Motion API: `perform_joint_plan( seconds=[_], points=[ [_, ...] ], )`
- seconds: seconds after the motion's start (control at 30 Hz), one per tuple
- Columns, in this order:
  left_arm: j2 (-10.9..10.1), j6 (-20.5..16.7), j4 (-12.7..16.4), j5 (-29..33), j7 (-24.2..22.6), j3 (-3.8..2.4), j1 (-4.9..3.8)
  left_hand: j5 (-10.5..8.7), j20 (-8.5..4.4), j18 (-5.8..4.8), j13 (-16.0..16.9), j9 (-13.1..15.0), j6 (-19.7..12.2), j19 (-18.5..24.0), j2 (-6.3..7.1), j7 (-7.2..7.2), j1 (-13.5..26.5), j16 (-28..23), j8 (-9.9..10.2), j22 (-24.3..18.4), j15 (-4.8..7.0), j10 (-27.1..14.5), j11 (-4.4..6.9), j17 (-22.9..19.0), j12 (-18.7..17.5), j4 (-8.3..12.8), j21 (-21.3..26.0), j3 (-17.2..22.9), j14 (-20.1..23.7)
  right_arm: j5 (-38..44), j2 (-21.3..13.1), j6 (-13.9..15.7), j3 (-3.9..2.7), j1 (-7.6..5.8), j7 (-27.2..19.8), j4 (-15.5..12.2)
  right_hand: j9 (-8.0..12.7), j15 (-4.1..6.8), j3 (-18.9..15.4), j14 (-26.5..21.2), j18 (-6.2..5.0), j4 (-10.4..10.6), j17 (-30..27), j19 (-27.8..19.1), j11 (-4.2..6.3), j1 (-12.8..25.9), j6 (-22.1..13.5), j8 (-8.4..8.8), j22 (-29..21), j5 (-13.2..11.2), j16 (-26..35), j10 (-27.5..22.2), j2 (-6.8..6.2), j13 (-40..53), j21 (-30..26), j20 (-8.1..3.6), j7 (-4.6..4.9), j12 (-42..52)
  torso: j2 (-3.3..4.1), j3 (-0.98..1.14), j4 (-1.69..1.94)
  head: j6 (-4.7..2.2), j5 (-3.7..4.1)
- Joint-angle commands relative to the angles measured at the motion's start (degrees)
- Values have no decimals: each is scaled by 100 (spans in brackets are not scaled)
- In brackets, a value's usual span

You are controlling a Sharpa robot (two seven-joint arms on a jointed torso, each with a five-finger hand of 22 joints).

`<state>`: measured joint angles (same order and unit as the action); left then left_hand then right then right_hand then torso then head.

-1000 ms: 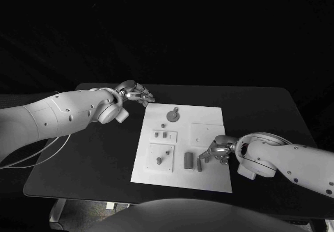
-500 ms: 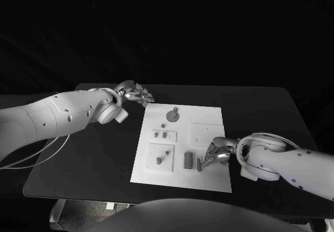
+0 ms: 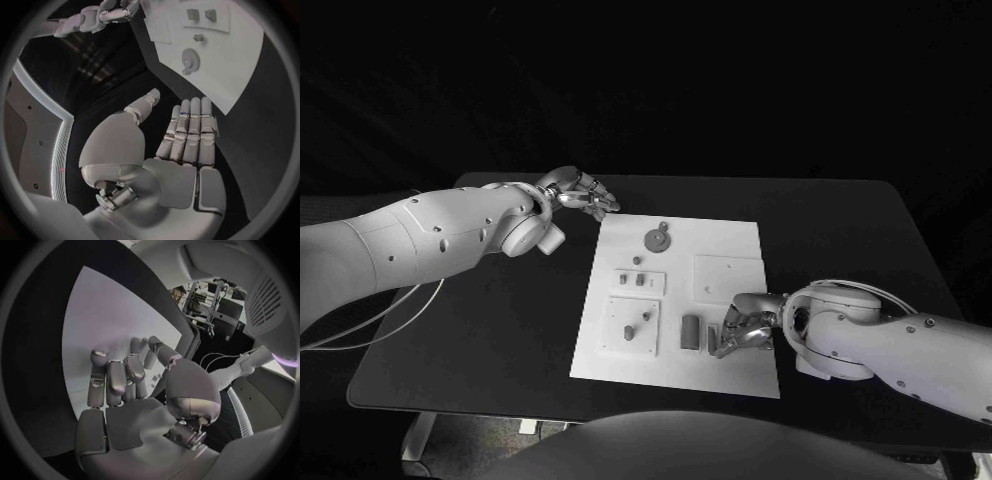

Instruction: Assemble the parts on the task board

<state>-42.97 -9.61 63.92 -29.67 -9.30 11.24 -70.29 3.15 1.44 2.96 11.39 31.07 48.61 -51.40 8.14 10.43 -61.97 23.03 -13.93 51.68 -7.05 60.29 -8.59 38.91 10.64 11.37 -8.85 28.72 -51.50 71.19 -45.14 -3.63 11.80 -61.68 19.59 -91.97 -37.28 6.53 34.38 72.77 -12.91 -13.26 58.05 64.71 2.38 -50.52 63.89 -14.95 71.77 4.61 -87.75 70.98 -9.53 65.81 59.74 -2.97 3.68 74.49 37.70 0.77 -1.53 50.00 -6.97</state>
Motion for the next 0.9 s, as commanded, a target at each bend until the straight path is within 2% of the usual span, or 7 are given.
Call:
perform_joint_plan(
  seconds=[0.03, 0.3, 0.9],
  points=[
    [9, 33, 13, -8, -50, -4, -6, -29, 26, 90, -10, -7, 40, 29, -13, 1, 20, -36, -22, 10, -36, 48, 11, 9, -25, -38, 29, -7, 18, 137, 31, -149, 4, 19, 62, -3, -8, -25, -5, 16, -209, 43, 8, -1, 0, 25, 23, -35, -5, -37, 31, 49, -50, 12, -35, 36, 15, -14, 1, -3, 2, 0, -4],
    [11, 43, 12, -8, -52, -4, -6, -29, 26, 90, -10, -8, 40, 28, -14, 1, 19, -37, -22, 12, -36, 49, 11, 11, -25, -38, 30, -8, 18, 158, 135, -84, 6, 52, 209, 77, -8, -32, -8, 37, -209, 141, 32, 9, 7, 58, 34, -40, -7, -37, 27, 70, -41, 31, -35, 35, 9, 0, 2, -4, 4, 0, -7],
    [5, 60, 7, -49, -25, -4, -6, -29, 27, 90, -8, -10, 49, 26, -17, -1, 27, -40, -29, 17, -36, 59, 15, 17, -21, -47, 31, -12, 14, 277, 207, 63, 7, 67, 376, 217, -14, -39, -60, 84, -209, 231, 79, 23, 28, 121, 72, -60, -4, -4, 17, 137, 85, 99, -27, 22, -12, 52, 0, 0, -3, 0, -13]
  ],
)
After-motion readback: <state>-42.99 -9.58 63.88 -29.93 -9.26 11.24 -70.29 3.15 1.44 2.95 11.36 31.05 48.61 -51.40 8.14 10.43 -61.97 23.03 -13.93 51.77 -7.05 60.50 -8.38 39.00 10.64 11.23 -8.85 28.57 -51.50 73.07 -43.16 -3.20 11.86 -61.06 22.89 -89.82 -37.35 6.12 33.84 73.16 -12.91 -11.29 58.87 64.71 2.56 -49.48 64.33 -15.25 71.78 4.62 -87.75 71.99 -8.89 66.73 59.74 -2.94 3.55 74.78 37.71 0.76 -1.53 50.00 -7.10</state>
